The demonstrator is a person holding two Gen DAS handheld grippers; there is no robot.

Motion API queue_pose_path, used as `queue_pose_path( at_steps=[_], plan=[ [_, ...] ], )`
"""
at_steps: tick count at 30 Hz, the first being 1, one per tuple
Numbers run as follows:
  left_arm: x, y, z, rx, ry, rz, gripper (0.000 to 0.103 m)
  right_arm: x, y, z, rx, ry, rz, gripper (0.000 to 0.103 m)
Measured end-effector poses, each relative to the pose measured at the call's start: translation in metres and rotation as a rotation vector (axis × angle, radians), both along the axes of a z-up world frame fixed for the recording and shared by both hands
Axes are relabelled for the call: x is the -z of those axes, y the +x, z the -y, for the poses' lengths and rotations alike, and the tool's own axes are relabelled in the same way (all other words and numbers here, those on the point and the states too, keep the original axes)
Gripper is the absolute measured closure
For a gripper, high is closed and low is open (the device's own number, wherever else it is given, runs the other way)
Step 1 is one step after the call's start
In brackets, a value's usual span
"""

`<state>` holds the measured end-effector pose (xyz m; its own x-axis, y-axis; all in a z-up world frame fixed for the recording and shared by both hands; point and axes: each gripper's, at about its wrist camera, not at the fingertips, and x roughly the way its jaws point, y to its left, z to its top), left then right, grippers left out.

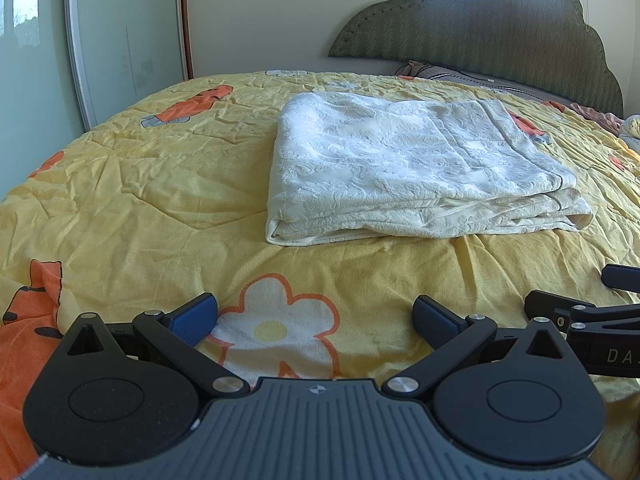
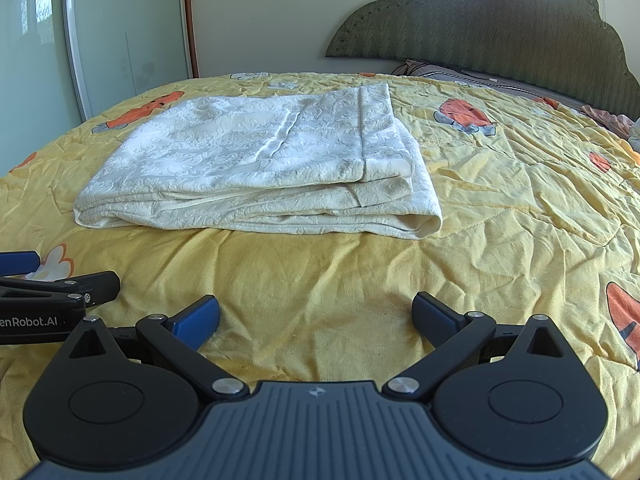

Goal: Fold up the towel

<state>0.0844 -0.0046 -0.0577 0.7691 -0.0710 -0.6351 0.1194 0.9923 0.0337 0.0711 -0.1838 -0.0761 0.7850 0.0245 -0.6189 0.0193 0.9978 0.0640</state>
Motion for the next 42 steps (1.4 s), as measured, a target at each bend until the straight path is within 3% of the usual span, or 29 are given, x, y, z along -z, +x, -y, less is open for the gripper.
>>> queue_pose_path(
  at_steps=[5, 42],
  plan=[
    [0.0, 0.0001, -0.0002, 0.0, 0.001, 0.0, 0.0, -0.0001, -0.001, 0.0037, 0.049, 0.005, 0.002, 0.0],
    [-0.0001, -0.0011, -0.0037, -0.013, -0.004, 0.001, 0.0, 0.0011, -0.0016, 0.007, 0.051, 0.017, 0.004, 0.0]
  ],
)
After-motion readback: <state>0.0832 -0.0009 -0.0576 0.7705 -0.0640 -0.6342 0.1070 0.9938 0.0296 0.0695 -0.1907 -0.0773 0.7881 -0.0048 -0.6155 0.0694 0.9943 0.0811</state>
